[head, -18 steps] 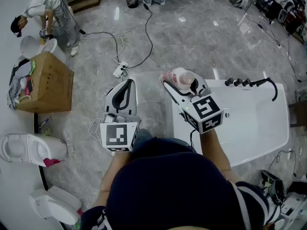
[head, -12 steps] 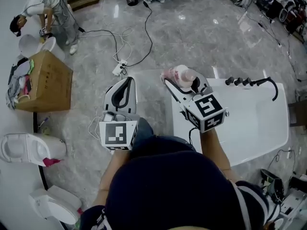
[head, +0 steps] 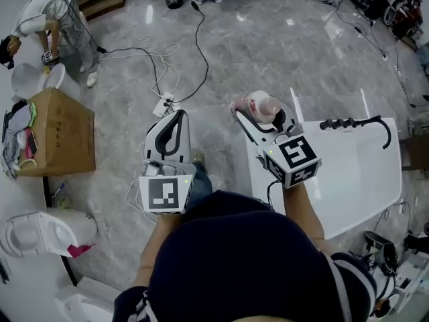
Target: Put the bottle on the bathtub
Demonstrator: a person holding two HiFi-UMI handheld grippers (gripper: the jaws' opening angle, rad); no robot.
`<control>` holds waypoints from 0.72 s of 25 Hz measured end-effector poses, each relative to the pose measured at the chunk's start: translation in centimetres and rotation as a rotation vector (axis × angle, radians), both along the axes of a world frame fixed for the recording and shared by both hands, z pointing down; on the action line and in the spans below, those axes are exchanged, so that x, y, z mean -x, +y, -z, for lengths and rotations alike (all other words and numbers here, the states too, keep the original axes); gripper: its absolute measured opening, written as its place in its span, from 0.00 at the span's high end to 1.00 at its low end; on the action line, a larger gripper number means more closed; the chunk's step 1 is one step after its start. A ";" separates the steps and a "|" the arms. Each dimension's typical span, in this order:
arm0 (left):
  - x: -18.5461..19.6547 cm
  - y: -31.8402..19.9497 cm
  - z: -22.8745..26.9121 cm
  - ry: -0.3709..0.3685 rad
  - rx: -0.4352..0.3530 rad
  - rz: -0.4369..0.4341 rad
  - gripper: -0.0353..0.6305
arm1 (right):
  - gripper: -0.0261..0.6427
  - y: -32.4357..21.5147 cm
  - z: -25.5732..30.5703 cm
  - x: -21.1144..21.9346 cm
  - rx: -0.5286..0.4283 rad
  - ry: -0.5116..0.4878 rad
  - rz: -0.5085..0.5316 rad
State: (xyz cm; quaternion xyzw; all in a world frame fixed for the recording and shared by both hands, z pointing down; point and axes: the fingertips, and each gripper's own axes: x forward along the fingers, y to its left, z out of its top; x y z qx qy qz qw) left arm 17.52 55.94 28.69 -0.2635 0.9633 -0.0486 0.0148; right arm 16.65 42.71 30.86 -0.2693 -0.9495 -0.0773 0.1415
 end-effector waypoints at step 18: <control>19.0 3.9 -1.0 0.018 -0.031 -0.175 0.91 | 0.59 3.0 -1.1 15.3 -0.003 0.011 -0.174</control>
